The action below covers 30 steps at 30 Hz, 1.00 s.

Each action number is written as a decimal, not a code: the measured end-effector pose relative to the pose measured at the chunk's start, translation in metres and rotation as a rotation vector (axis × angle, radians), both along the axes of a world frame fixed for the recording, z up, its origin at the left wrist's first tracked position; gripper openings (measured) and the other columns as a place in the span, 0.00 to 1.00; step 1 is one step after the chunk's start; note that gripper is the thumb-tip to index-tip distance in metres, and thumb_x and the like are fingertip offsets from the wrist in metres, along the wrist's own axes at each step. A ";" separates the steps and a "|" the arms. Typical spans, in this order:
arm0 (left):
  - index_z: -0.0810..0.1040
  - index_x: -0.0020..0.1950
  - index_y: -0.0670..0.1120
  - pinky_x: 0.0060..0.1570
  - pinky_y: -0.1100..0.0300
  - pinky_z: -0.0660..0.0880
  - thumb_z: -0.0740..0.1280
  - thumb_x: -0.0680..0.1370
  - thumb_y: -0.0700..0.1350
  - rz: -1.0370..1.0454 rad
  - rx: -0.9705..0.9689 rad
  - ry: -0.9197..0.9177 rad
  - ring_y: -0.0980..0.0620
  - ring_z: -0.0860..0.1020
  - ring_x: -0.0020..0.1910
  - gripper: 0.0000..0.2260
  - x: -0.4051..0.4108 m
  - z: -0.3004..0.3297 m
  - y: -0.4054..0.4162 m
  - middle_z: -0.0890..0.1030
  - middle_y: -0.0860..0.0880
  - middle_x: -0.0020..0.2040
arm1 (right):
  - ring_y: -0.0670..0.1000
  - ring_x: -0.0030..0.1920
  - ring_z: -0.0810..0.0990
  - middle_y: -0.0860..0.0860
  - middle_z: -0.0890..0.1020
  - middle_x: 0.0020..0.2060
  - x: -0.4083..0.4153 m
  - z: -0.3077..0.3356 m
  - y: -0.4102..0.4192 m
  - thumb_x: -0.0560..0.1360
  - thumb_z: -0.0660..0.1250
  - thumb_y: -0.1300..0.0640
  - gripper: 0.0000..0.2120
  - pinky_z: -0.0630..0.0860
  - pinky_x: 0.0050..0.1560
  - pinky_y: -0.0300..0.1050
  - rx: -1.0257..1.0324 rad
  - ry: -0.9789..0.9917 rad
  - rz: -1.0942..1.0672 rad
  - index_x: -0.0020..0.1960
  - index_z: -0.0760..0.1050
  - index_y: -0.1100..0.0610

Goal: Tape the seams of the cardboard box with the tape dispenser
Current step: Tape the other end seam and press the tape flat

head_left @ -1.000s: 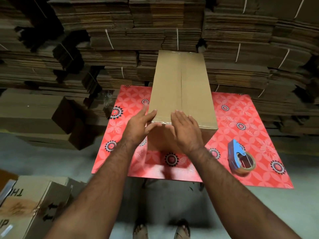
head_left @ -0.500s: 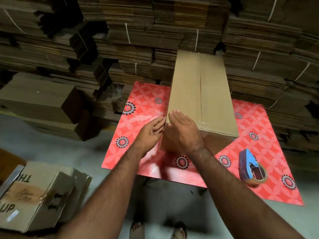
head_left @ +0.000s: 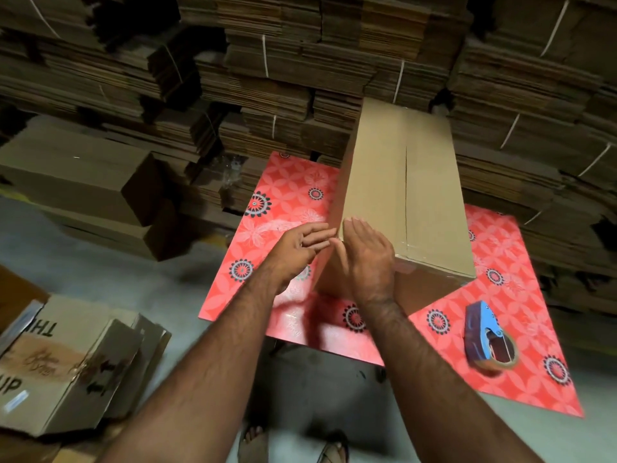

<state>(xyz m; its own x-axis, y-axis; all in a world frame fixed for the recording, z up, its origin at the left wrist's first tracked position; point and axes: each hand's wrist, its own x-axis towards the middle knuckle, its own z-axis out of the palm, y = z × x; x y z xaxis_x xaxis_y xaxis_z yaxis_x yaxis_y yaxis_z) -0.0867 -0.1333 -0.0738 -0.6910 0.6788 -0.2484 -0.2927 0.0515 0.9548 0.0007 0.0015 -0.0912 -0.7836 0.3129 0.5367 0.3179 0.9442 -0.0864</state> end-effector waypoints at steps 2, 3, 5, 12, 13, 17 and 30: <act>0.69 0.72 0.36 0.40 0.74 0.72 0.50 0.72 0.19 -0.014 -0.015 0.011 0.51 0.79 0.61 0.31 0.002 0.004 0.000 0.77 0.41 0.67 | 0.52 0.68 0.76 0.53 0.80 0.65 0.004 0.002 0.002 0.77 0.64 0.45 0.23 0.69 0.67 0.51 0.018 -0.049 0.022 0.66 0.77 0.57; 0.69 0.72 0.36 0.40 0.74 0.72 0.49 0.72 0.19 -0.014 -0.016 0.010 0.49 0.78 0.63 0.31 0.004 0.006 0.001 0.77 0.41 0.67 | 0.52 0.68 0.75 0.53 0.79 0.66 0.006 0.003 0.003 0.76 0.63 0.45 0.24 0.68 0.68 0.51 0.019 -0.063 0.034 0.67 0.76 0.57; 0.68 0.72 0.35 0.43 0.75 0.74 0.51 0.74 0.20 -0.001 -0.014 0.010 0.48 0.76 0.66 0.28 0.008 0.007 0.001 0.77 0.41 0.67 | 0.52 0.68 0.76 0.53 0.80 0.65 0.007 0.008 0.000 0.74 0.63 0.43 0.26 0.68 0.68 0.51 -0.022 -0.037 0.035 0.66 0.78 0.57; 0.70 0.71 0.38 0.46 0.72 0.75 0.49 0.72 0.21 0.070 -0.072 -0.005 0.53 0.78 0.60 0.31 0.005 0.006 -0.001 0.77 0.41 0.67 | 0.51 0.64 0.80 0.52 0.84 0.58 -0.008 0.006 -0.017 0.78 0.61 0.46 0.18 0.70 0.66 0.53 -0.169 0.132 -0.112 0.59 0.82 0.55; 0.71 0.71 0.38 0.48 0.71 0.75 0.49 0.72 0.21 0.078 -0.072 -0.011 0.54 0.78 0.60 0.31 0.004 0.006 -0.002 0.77 0.41 0.67 | 0.51 0.64 0.79 0.52 0.84 0.58 -0.006 0.004 -0.016 0.79 0.61 0.46 0.18 0.70 0.66 0.52 -0.118 0.111 -0.105 0.60 0.82 0.56; 0.69 0.72 0.36 0.59 0.71 0.73 0.48 0.71 0.18 0.117 -0.024 -0.003 0.53 0.75 0.64 0.32 0.005 0.014 -0.004 0.76 0.40 0.68 | 0.52 0.64 0.79 0.53 0.83 0.60 -0.005 -0.001 -0.015 0.82 0.58 0.46 0.20 0.70 0.66 0.53 -0.015 0.071 -0.106 0.61 0.81 0.57; 0.62 0.78 0.56 0.50 0.59 0.76 0.58 0.66 0.37 0.122 -0.157 0.079 0.52 0.77 0.63 0.40 0.059 0.011 0.019 0.73 0.49 0.72 | 0.59 0.75 0.65 0.61 0.67 0.75 0.014 0.031 0.008 0.72 0.67 0.56 0.34 0.61 0.75 0.54 -0.277 -0.348 0.181 0.75 0.65 0.64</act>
